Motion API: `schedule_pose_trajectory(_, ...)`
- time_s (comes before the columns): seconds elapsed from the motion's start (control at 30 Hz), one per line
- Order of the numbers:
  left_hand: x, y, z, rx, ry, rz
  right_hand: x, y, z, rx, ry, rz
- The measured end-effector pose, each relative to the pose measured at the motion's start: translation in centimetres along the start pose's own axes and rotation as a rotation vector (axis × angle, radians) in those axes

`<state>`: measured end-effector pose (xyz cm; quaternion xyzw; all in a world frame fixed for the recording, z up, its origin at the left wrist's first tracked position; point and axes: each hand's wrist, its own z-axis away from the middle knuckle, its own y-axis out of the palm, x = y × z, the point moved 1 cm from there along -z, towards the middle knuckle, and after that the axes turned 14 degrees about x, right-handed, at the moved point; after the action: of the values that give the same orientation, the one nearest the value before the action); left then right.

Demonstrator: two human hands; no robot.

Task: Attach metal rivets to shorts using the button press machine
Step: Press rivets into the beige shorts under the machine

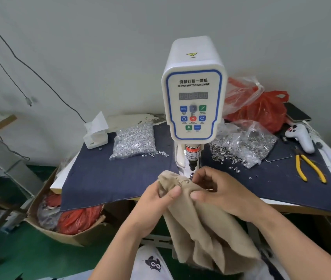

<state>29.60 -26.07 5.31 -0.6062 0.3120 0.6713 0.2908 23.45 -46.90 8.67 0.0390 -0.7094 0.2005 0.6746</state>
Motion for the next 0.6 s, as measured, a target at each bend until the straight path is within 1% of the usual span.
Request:
schedule_pose_trajectory(0.03,0.0,-0.2,0.2,-0.002,0.034,0.124,-0.4,-0.5,0.4,-0.004,0.03,-0.013)
schedule_pose_trajectory(0.1,0.0,-0.6,0.5,0.017,0.065,0.294,-1.7,-1.3,1.3,-0.005,0.156,0.027)
schedule_pose_trajectory(0.17,0.2,-0.8,0.6,0.031,0.077,0.395,-2.6,-0.9,2.1,0.089,0.257,-0.019)
schedule_pose_trajectory(0.23,0.3,-0.8,0.5,0.035,0.072,0.432,-3.2,-0.1,2.6,0.16,0.281,-0.151)
schedule_pose_trajectory(0.27,0.4,-0.9,0.5,0.031,0.066,0.411,-3.4,0.1,2.7,0.167,0.286,-0.17)
schedule_pose_trajectory(0.33,0.4,-1.6,0.7,0.016,0.049,0.304,-3.3,0.0,2.6,0.135,0.245,-0.115)
schedule_pose_trajectory(0.43,0.1,-3.1,1.2,-0.015,-0.004,0.005,-2.8,-1.1,2.4,-0.003,0.132,-0.071)
schedule_pose_trajectory(0.5,-0.1,-3.5,1.2,-0.021,-0.055,-0.207,-2.9,-1.5,2.1,-0.044,0.095,-0.003)
schedule_pose_trajectory(0.6,0.2,-3.2,0.6,-0.028,-0.102,-0.382,-3.2,-1.0,1.7,-0.078,0.095,0.083)
